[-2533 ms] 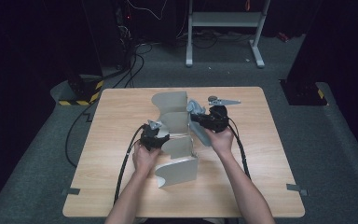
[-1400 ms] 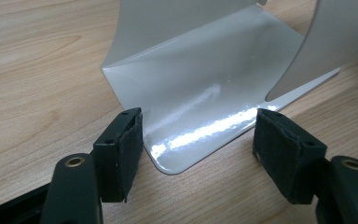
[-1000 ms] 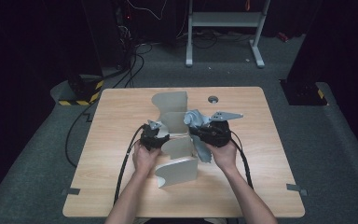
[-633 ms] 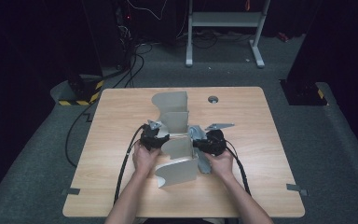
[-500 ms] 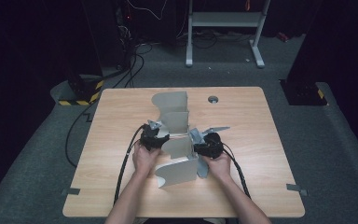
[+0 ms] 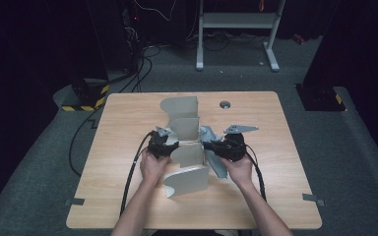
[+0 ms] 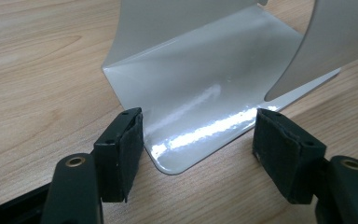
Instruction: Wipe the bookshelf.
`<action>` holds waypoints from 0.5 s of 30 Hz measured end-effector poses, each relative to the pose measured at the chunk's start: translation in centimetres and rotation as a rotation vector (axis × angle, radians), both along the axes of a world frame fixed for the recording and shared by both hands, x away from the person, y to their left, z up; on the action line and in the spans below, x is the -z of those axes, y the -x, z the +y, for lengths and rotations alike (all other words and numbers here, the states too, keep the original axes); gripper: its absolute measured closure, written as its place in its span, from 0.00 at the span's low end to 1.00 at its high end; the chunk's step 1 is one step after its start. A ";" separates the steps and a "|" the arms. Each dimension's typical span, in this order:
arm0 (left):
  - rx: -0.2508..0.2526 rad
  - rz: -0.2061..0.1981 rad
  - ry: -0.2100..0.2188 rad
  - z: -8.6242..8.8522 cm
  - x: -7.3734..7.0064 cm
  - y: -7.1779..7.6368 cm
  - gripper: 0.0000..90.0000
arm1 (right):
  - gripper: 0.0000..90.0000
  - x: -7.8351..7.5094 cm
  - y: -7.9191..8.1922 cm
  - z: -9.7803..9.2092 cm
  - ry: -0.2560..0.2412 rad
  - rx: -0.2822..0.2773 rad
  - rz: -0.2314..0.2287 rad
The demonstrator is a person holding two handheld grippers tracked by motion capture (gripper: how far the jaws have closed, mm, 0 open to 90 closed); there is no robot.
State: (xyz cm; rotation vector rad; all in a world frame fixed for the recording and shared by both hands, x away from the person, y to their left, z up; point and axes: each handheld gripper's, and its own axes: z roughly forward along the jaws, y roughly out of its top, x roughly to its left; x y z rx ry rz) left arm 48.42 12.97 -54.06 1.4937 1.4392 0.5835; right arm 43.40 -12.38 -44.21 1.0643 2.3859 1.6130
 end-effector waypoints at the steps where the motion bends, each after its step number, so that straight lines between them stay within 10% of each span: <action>1: 0.000 -0.001 0.000 0.0 0.0 0.0 0.38 | 0.94 -0.7 0.3 -0.2 -0.018 -0.002 -0.017; 9: 0.000 0.000 0.000 0.0 0.0 0.0 0.38 | 0.94 -1.9 2.1 -0.2 0.003 -0.023 -0.079; 15: 0.001 0.000 0.000 0.0 0.0 0.0 0.38 | 0.94 2.3 1.2 0.1 0.041 -0.024 0.038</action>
